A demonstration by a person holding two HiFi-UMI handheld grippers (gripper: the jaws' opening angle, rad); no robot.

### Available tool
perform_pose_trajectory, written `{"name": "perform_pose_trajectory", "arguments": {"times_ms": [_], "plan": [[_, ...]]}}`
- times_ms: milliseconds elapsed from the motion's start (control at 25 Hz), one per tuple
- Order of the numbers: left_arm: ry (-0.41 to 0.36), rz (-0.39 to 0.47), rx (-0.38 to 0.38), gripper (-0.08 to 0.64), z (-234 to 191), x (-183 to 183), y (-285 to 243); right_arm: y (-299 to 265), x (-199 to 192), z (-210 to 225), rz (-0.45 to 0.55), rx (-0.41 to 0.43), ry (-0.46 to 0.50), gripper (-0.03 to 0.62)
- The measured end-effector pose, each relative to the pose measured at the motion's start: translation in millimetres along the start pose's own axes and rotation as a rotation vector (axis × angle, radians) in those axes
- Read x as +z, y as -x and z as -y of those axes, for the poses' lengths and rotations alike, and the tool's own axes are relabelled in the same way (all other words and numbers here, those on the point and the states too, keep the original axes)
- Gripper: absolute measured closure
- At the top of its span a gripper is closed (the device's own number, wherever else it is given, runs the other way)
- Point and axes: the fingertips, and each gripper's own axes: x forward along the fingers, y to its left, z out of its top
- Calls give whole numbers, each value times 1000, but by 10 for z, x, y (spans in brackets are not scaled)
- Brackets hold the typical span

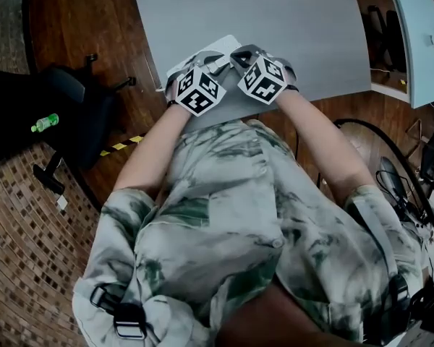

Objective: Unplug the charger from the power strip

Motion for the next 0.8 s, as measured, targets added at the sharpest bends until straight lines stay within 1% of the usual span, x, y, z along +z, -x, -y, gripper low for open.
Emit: {"name": "perform_pose_trajectory", "arguments": {"times_ms": [80,160,280,320,360,440,480,560,640,720,800], "plan": [[1,-3,6,459,-4,16,12,-7,2,-12,-41,-4,56,597],[8,-9,8,460,-3,19,16,-13,-6,-23,-66,-13,91,597],[12,-16,7,462,8,3,42,-21,-3,-55,-81,-12,89,597],[-11,-8,16,460,11,43,82,-28,4,-63,-86,-13,96,597],[-51,14,34,460,11,137,155,-38,12,-66,-93,-15,107,597],[-136,69,70,460,-42,427,356,-59,40,-27,-98,-17,116,597],[-145,87,77,459,-90,550,449,-59,55,7,-91,-14,102,597],[-94,118,76,457,-140,657,640,-51,52,-4,-61,1,48,597],[-30,142,89,457,-164,655,849,-58,38,-23,-6,-4,14,597],[31,176,113,457,-194,666,1080,6,81,58,76,-45,-6,591],[109,215,144,457,-184,652,1336,194,180,136,178,-103,-28,591]]}}
